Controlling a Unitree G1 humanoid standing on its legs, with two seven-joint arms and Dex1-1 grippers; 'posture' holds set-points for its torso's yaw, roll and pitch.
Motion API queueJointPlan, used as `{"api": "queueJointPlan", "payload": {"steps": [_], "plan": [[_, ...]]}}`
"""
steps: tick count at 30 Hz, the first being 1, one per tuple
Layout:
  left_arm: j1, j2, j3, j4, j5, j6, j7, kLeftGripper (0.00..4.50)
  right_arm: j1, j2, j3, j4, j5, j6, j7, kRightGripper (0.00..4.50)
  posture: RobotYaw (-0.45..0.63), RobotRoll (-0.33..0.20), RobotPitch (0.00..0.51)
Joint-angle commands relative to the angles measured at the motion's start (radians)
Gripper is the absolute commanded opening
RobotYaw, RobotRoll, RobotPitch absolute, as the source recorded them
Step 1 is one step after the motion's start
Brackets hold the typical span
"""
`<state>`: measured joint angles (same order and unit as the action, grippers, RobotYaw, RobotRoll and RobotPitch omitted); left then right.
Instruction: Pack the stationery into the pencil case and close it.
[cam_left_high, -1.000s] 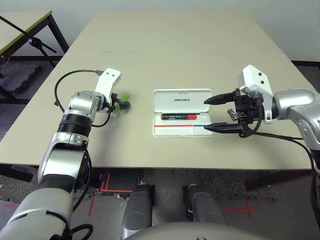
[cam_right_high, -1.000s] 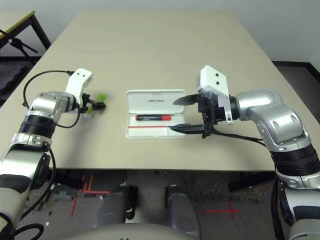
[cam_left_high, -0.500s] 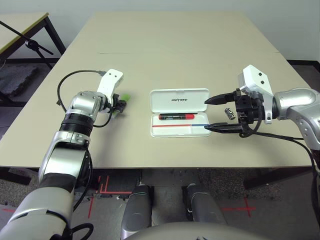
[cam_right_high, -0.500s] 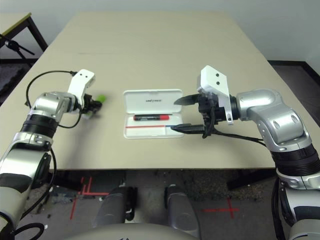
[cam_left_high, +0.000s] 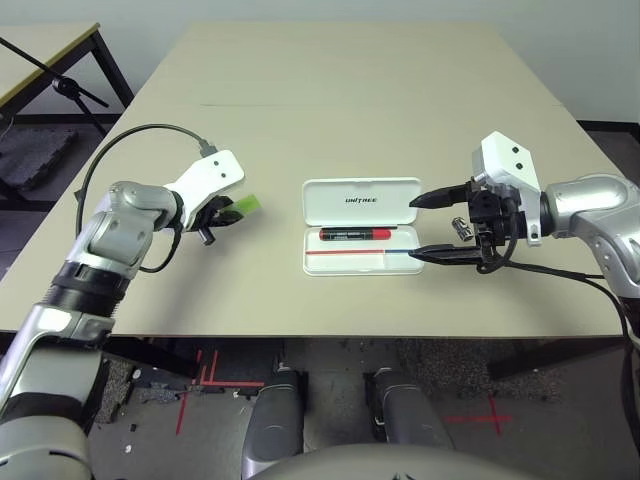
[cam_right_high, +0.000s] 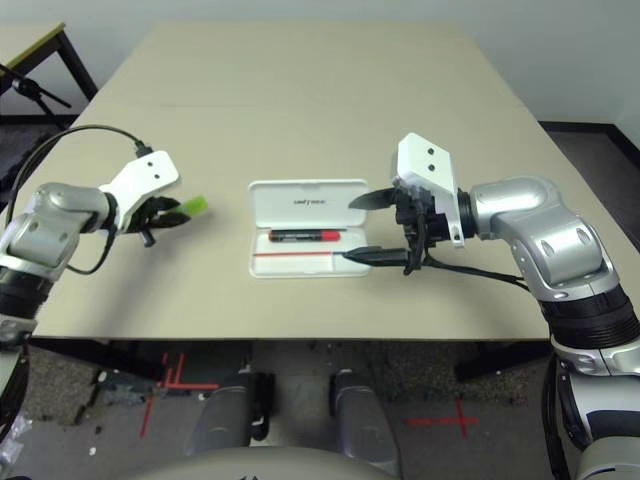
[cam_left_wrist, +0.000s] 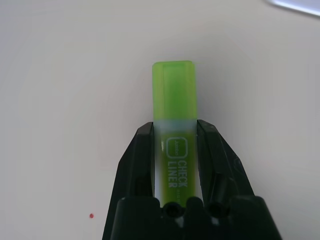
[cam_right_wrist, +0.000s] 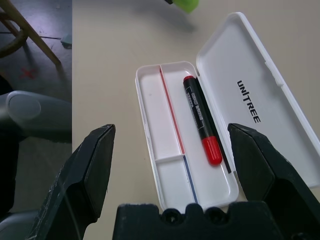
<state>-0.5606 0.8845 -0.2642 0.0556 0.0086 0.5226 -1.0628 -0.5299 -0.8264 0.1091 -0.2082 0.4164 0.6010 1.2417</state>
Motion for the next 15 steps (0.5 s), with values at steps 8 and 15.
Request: {"api": "queueJointPlan", "payload": {"steps": [8,15], "plan": [[0.03,-0.029,-0.056,-0.31,-0.068,0.038,-0.121,1.08,0.011,-0.035,0.017,-0.008,0.002,0.013,0.03,4.5,0.01,0.0,0.107],[-0.05,-0.115,-0.134,-0.325,-0.051,0.057,-0.116,1.08,0.024,-0.088,0.036,0.005,-0.033,0.005,0.05,4.5,0.01,0.0,0.107]]}}
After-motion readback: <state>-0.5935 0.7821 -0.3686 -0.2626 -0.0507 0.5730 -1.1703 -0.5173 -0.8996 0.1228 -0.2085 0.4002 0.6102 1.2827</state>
